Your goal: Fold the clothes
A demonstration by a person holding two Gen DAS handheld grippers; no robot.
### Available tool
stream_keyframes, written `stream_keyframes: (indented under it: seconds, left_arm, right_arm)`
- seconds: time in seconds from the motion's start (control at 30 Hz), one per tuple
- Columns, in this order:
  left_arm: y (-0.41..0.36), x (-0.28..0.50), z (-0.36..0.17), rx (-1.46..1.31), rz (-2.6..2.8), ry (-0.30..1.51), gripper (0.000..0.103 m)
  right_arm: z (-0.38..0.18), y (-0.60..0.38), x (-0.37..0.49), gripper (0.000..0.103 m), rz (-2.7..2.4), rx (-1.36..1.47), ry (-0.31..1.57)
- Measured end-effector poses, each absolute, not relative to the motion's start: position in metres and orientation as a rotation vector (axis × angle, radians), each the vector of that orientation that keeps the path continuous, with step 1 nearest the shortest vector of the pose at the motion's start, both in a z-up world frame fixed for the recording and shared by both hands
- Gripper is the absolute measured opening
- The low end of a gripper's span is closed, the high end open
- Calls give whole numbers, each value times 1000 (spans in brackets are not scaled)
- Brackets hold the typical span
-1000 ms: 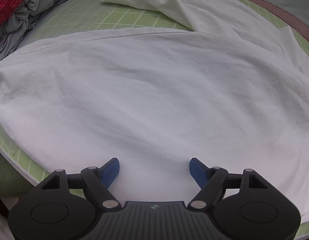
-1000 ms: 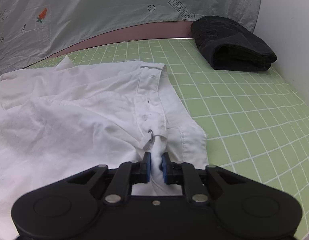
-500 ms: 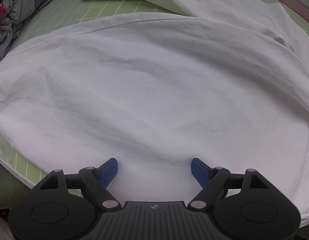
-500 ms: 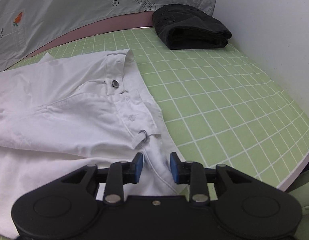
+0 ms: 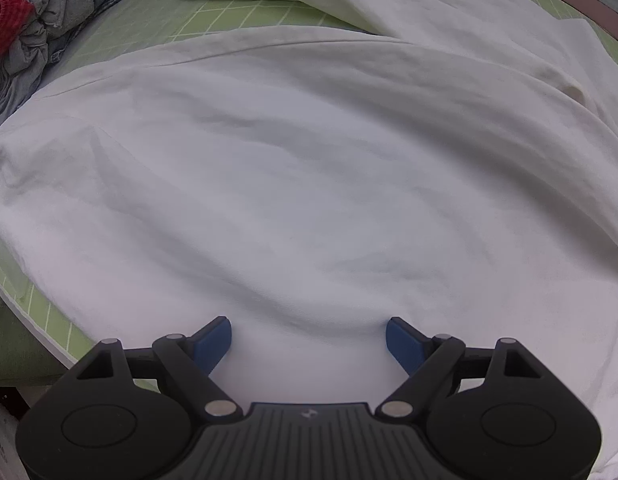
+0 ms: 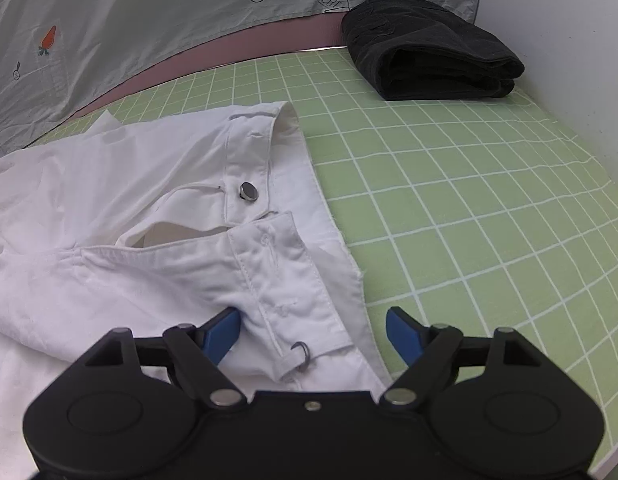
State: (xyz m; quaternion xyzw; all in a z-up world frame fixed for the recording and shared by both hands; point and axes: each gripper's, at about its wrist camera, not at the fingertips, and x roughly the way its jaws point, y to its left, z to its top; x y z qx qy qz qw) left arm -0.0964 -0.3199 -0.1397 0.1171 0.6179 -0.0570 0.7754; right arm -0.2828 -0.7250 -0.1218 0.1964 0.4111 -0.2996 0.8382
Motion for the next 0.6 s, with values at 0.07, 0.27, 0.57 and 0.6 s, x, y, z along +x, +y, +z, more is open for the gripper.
stream_keyframes:
  seconds: [0.07,0.27,0.57,0.6]
  left_arm:
    - [-324,-97,-139,240,-103,1331,85]
    - [-348,-95,-136,206,-120,1302,85]
    - [-354,-108,-105,169,-175,1179,85]
    - [-350,-110,-103,166,-169,1172,85]
  right_arm:
    - [-124,-730,-281,67,-591,427,869]
    - [-114,-747,-279,26,-555,412,822]
    - [-100,-843,-280,38,-955,302,836]
    - [-97,-849,-281,49,-989,284,841]
